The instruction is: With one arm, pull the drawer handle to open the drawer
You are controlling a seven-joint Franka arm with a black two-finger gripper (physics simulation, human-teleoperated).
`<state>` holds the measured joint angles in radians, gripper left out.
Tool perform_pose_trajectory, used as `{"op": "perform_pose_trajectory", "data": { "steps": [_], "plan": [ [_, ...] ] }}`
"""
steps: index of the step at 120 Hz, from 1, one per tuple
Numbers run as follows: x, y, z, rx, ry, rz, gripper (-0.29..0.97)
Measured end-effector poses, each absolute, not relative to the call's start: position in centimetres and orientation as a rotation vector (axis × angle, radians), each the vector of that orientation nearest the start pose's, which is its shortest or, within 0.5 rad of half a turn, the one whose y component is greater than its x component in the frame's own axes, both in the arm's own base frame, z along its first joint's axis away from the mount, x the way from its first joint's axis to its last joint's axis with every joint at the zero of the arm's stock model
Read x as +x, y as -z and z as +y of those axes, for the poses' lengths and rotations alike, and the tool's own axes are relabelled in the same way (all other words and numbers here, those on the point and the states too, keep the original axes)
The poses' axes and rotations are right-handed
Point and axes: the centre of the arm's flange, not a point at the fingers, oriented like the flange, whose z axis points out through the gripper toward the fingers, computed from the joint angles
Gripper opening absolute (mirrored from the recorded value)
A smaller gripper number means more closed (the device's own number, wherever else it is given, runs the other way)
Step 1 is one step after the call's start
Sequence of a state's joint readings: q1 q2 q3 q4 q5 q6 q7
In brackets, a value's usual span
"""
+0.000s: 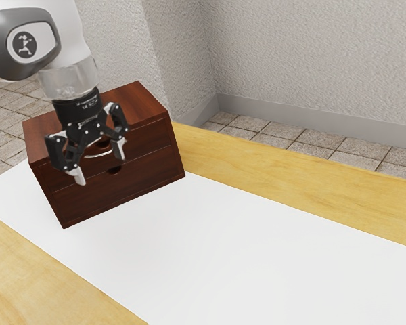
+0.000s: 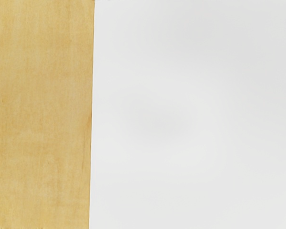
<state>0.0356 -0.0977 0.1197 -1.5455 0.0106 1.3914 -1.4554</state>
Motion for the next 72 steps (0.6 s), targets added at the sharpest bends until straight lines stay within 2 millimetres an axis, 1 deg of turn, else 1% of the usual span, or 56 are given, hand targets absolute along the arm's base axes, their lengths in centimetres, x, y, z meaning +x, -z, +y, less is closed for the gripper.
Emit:
{"op": "perform_pose_trajectory", "data": {
  "steps": [12,22,31,34,35,39,42,47,51,56,61,72],
  "plan": [
    [49.8,-67.2,8.6,2.14,0.065,2.348,0.68],
    [49.5,-67.4,9.9,2.072,0.051,2.408,0.68],
    [49.1,-67.9,10.6,2.017,0.041,2.442,0.68],
    [48.9,-67.9,10.8,1.993,0.056,2.449,0.68],
    [48.9,-67.5,10.8,1.989,0.072,2.453,0.68],
    [49.0,-66.3,10.3,1.987,0.13,2.456,0.68],
    [49.1,-65.8,9.3,2.0,0.16,2.446,0.68],
    [49.4,-65.6,7.5,2.029,0.186,2.414,0.68],
    [49.9,-65.4,7.1,2.05,0.2,2.39,0.68],
    [51.0,-65.0,8.0,2.062,0.213,2.373,0.68],
    [51.7,-65.2,9.3,2.091,0.196,2.346,0.68],
    [52.0,-65.4,12.1,2.255,0.124,2.252,0.68]
  ]
}}
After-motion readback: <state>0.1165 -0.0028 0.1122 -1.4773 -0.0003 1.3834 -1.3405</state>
